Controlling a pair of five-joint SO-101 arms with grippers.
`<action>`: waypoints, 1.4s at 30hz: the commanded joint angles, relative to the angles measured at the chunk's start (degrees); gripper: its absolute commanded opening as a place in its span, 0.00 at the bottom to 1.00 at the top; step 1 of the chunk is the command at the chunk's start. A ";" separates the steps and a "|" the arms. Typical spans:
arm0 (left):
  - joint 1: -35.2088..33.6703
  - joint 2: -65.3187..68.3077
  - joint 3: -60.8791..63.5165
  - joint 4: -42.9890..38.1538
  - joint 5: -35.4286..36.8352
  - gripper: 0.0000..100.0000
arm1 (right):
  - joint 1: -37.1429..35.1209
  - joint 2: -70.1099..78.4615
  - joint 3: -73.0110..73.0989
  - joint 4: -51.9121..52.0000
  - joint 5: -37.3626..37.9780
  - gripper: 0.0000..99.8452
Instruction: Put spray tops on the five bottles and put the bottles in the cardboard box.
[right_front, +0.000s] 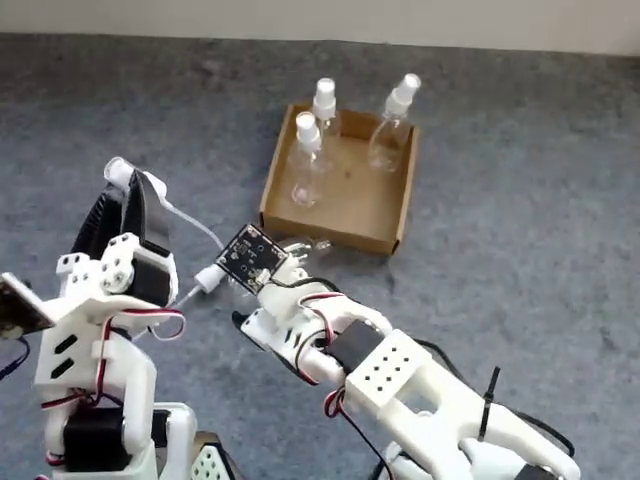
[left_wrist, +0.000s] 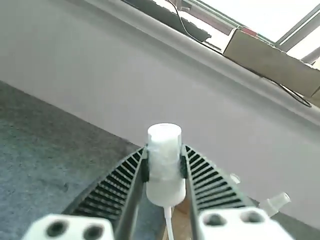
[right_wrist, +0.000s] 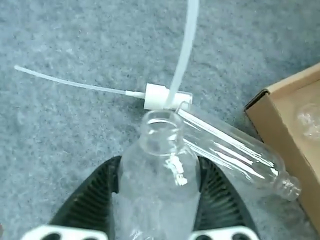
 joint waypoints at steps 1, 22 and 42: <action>-0.57 0.22 1.45 -1.76 0.18 0.01 | -0.48 -2.33 -0.40 -1.45 -0.62 0.00; 16.75 0.22 5.85 2.81 -10.20 0.01 | 7.08 -2.33 -10.15 -1.19 -0.53 0.00; 16.75 -0.40 6.29 2.90 -14.33 0.01 | 9.98 -22.64 -0.13 -1.36 -0.26 0.00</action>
